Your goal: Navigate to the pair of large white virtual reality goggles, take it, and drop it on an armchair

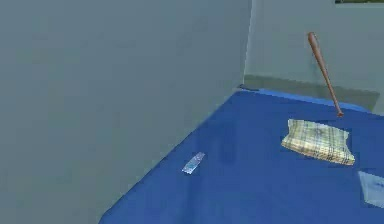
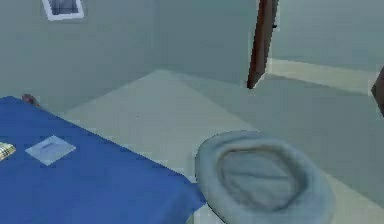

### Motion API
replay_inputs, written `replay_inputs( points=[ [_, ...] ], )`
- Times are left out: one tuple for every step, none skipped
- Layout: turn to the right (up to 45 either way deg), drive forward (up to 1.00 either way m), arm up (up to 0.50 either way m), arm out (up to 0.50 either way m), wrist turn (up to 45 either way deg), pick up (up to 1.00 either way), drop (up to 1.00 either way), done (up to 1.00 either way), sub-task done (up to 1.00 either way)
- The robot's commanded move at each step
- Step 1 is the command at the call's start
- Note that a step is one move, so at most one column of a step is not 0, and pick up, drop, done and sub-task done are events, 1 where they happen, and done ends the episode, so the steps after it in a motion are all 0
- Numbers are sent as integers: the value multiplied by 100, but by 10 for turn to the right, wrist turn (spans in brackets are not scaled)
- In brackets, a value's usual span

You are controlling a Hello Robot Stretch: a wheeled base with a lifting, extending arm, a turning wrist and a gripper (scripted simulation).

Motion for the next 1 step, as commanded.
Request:
replay_inputs(
  points=[
    [-450,0,0,0,0,0,0,0,0]
  ],
)
